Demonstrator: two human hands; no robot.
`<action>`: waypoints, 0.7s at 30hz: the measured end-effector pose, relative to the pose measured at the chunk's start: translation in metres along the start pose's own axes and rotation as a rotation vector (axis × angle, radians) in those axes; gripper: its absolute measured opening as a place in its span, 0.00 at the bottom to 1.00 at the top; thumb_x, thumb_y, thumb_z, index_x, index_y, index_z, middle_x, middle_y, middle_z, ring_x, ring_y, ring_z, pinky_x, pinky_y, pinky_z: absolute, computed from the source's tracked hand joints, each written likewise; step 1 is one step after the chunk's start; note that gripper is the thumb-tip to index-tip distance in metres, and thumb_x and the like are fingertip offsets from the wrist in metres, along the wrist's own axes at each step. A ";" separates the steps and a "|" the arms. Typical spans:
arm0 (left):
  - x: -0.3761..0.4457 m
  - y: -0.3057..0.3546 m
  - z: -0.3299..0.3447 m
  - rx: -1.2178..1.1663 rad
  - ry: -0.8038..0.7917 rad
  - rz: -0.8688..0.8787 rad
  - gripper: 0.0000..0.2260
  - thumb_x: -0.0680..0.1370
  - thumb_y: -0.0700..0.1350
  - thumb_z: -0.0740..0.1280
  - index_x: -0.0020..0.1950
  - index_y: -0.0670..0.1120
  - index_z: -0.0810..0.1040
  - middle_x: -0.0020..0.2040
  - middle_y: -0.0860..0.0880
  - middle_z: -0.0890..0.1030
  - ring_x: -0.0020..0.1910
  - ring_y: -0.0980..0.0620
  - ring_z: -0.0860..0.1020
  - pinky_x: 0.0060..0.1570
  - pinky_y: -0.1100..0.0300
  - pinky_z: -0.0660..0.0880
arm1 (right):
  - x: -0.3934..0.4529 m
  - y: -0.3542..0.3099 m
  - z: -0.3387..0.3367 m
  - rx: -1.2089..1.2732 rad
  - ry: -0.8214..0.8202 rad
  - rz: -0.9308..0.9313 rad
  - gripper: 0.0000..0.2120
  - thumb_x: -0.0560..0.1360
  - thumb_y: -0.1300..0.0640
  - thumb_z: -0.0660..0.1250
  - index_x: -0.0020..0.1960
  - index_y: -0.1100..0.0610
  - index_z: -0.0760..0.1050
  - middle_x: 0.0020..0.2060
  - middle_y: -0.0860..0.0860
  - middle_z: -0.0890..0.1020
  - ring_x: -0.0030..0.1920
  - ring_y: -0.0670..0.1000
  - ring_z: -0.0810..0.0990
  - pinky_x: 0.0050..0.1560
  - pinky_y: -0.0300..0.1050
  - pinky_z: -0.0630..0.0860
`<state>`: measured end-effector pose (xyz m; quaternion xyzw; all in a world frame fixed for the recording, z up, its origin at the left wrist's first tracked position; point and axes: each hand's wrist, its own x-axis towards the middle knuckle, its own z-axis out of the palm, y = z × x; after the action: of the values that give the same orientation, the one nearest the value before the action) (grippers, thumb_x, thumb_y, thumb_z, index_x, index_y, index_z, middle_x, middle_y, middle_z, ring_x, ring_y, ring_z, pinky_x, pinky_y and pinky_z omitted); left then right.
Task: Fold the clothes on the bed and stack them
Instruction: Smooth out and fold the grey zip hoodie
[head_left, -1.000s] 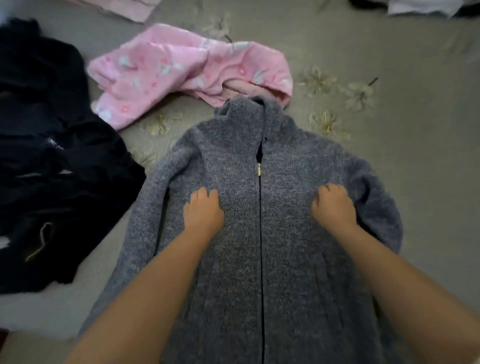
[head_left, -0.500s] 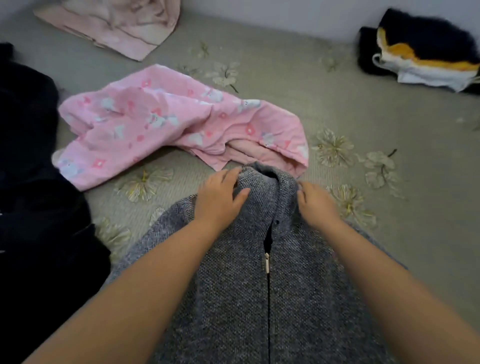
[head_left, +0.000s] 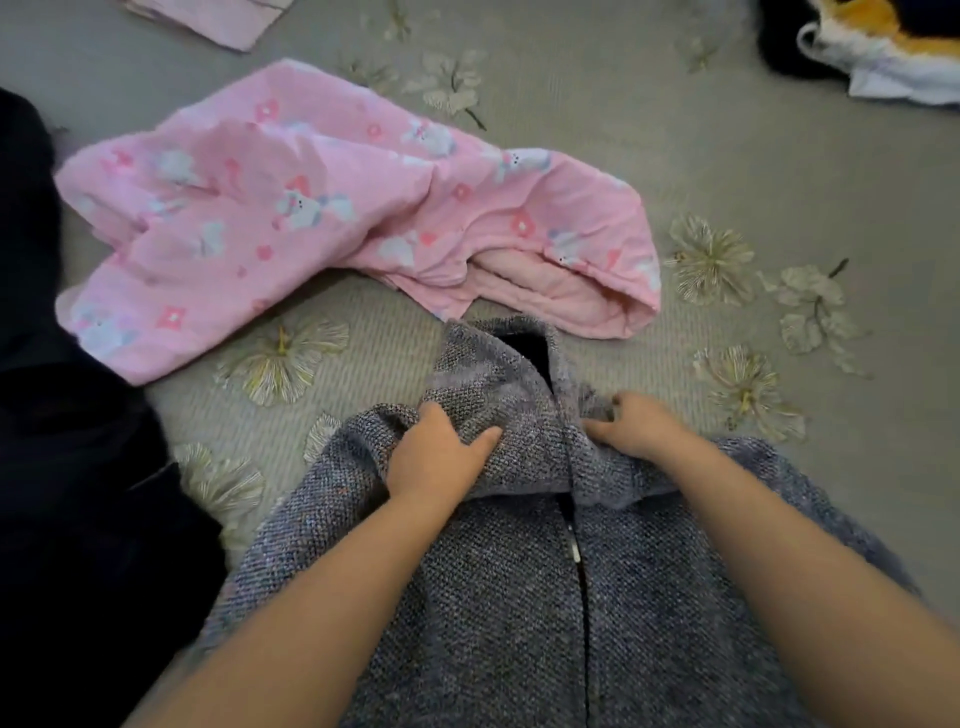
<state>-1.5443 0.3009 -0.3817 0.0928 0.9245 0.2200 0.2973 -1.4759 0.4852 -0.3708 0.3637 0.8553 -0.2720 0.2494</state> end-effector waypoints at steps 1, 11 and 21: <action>0.004 0.005 -0.002 -0.057 -0.064 -0.051 0.19 0.74 0.57 0.66 0.50 0.42 0.70 0.44 0.46 0.75 0.47 0.45 0.76 0.40 0.57 0.67 | -0.001 -0.007 -0.004 0.034 -0.030 0.000 0.10 0.74 0.54 0.67 0.41 0.60 0.71 0.34 0.50 0.73 0.37 0.51 0.72 0.30 0.34 0.64; -0.002 0.043 -0.065 -0.279 0.709 0.850 0.09 0.73 0.32 0.60 0.50 0.30 0.74 0.45 0.37 0.76 0.48 0.49 0.71 0.54 0.69 0.64 | -0.051 -0.016 -0.072 0.395 1.035 -0.639 0.10 0.72 0.68 0.62 0.53 0.67 0.74 0.43 0.49 0.73 0.47 0.35 0.69 0.54 0.23 0.63; 0.018 0.008 -0.017 0.099 0.242 0.229 0.24 0.78 0.42 0.59 0.72 0.38 0.57 0.70 0.38 0.61 0.69 0.40 0.59 0.68 0.46 0.58 | -0.020 -0.013 -0.013 0.070 0.523 -0.117 0.23 0.77 0.55 0.58 0.69 0.63 0.61 0.67 0.60 0.66 0.66 0.60 0.65 0.66 0.59 0.64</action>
<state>-1.5682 0.3076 -0.3750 0.1847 0.9466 0.2162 0.1520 -1.4766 0.4762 -0.3453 0.3798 0.9003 -0.2123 -0.0091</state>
